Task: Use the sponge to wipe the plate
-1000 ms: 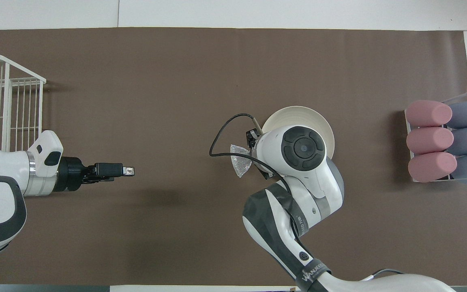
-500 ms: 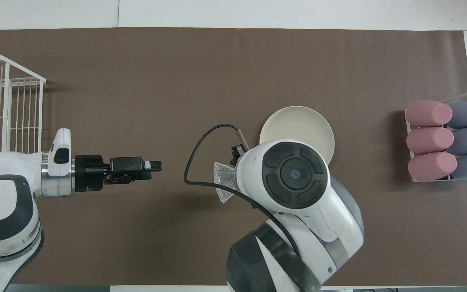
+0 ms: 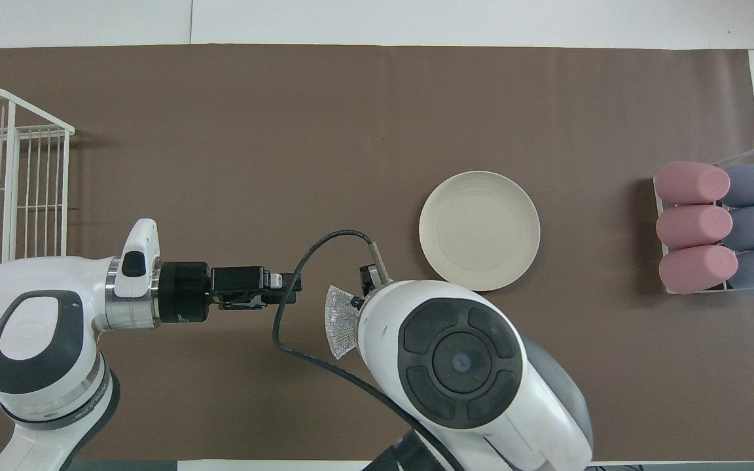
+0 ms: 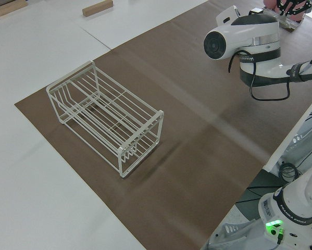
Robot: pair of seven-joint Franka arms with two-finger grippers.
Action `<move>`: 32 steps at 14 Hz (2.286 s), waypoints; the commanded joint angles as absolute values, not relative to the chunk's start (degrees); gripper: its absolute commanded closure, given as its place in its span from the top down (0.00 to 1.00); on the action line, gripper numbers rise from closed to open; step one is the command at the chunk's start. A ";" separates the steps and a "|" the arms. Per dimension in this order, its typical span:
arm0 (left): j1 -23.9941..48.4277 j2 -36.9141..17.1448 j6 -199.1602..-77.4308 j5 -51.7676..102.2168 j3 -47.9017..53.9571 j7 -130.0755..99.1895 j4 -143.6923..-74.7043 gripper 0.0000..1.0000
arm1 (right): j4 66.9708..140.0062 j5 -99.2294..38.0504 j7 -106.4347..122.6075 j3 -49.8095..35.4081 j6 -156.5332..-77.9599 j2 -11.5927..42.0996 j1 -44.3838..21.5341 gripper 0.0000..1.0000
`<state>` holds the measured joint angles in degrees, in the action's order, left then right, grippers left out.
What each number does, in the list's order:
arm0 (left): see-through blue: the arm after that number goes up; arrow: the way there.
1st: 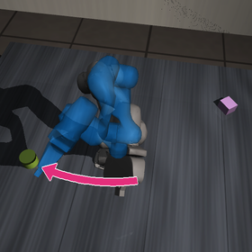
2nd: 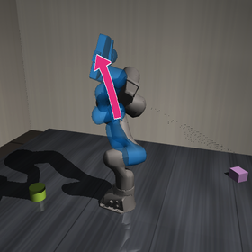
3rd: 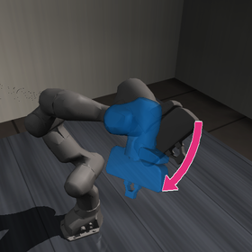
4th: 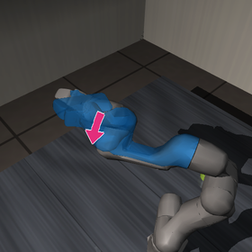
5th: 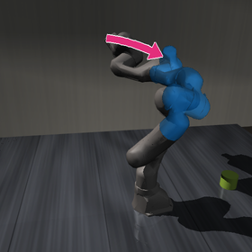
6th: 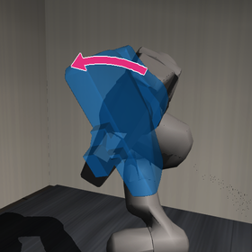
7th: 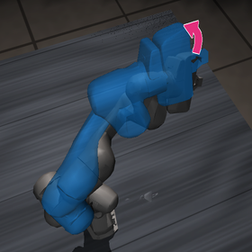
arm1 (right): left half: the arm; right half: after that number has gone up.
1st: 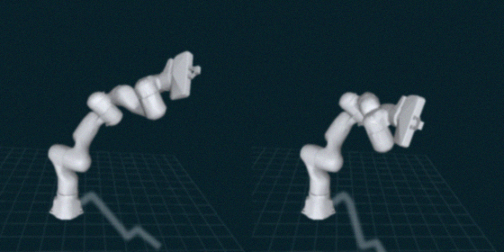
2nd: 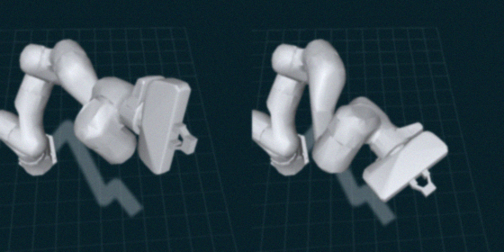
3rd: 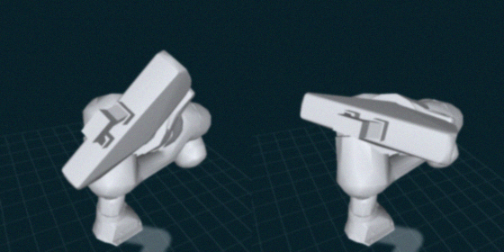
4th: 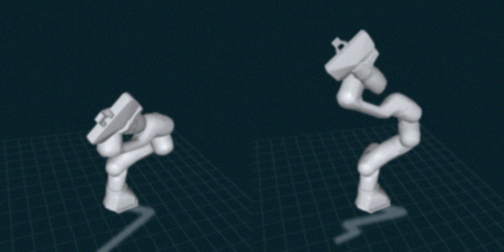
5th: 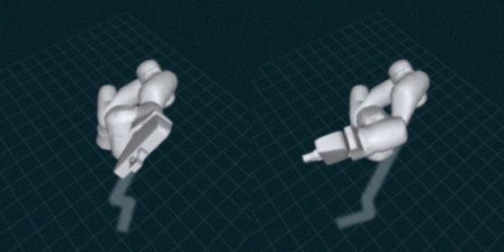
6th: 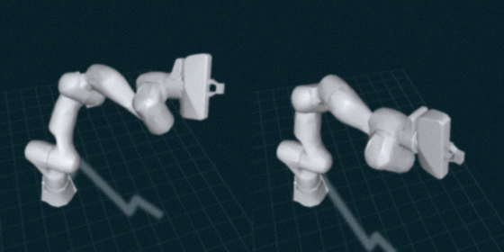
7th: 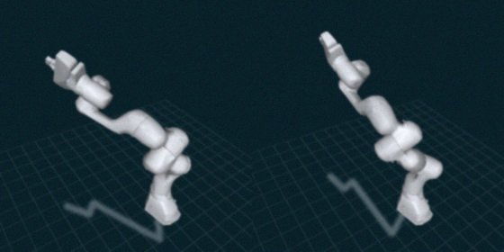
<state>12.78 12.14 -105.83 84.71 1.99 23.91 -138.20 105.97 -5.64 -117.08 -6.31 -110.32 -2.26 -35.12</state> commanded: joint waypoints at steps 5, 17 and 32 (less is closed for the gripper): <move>16.16 13.62 -104.32 85.96 1.41 23.73 -139.04 1.00 | 106.35 -6.06 -120.23 -7.21 -111.36 -2.20 -35.77 0.00; 18.37 15.11 -106.08 85.87 1.32 15.65 -139.13 0.00 | 106.35 -5.98 -120.06 -7.21 -111.18 -2.20 -35.77 0.00; 19.59 13.37 -121.79 77.72 2.54 8.45 -138.61 0.00 | 108.46 -5.27 -58.24 -6.86 -106.08 -8.26 -17.26 1.00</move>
<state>17.45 13.52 -116.06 81.01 2.27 11.84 -138.31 106.84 -5.35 -68.15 -6.44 -106.13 -6.13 -22.30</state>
